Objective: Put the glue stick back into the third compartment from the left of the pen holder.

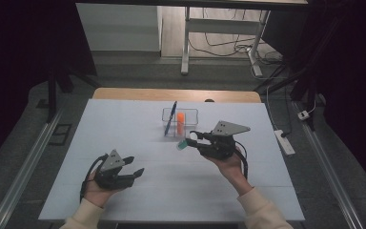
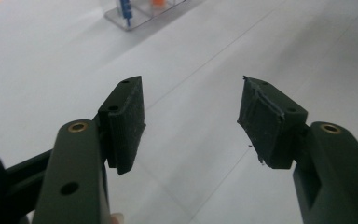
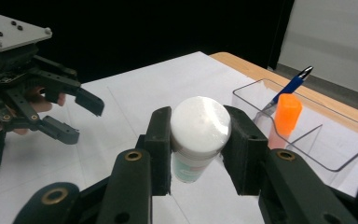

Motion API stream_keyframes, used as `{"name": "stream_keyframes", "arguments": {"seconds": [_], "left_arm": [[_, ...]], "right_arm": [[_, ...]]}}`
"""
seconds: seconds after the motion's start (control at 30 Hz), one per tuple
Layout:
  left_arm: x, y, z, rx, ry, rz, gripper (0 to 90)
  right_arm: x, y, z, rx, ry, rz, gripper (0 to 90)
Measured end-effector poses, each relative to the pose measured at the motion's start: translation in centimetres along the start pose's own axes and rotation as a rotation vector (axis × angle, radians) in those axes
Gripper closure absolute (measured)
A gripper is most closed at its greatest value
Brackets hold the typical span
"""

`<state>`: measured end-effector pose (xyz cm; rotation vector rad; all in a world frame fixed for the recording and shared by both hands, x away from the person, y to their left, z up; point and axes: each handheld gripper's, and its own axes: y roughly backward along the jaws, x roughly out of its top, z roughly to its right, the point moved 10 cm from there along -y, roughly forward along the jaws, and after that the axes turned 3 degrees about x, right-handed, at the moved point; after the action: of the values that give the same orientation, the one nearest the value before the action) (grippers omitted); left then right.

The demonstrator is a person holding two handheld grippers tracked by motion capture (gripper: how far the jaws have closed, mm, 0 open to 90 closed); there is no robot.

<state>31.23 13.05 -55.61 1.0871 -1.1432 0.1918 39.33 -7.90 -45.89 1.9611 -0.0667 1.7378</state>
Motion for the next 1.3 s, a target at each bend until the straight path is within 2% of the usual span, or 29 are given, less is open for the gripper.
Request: {"name": "stream_keyframes", "arguments": {"seconds": [0.37, 0.57, 0.77, 1.0, 1.17, 1.3], "left_arm": [[-2.3, 2.1, -1.5, 0.024, 0.036, 0.002, 39.1], [-3.6, 2.6, -2.3, 0.033, 0.055, -0.016, 37.2], [-4.1, 2.5, -2.6, 0.028, 0.064, -0.025, 34.7], [-4.1, 2.3, -2.6, 0.025, 0.062, -0.033, 33.9], [-4.2, 2.1, -2.7, 0.028, 0.067, -0.040, 33.4], [-4.2, 1.8, -2.5, 0.025, 0.061, -0.048, 33.4]], "right_arm": [[1.3, 0.8, 1.5, -0.045, -0.014, 0.022, 63.9], [2.4, 0.8, 3.7, -0.102, -0.040, 0.029, 64.0], [3.4, 0.7, 6.1, -0.153, -0.068, 0.023, 63.9], [4.1, -0.6, 8.3, -0.199, -0.080, -0.011, 63.9], [3.6, -1.9, 9.9, -0.243, -0.075, -0.064, 63.9], [3.0, -2.8, 10.6, -0.251, -0.083, -0.083, 63.8]]}}
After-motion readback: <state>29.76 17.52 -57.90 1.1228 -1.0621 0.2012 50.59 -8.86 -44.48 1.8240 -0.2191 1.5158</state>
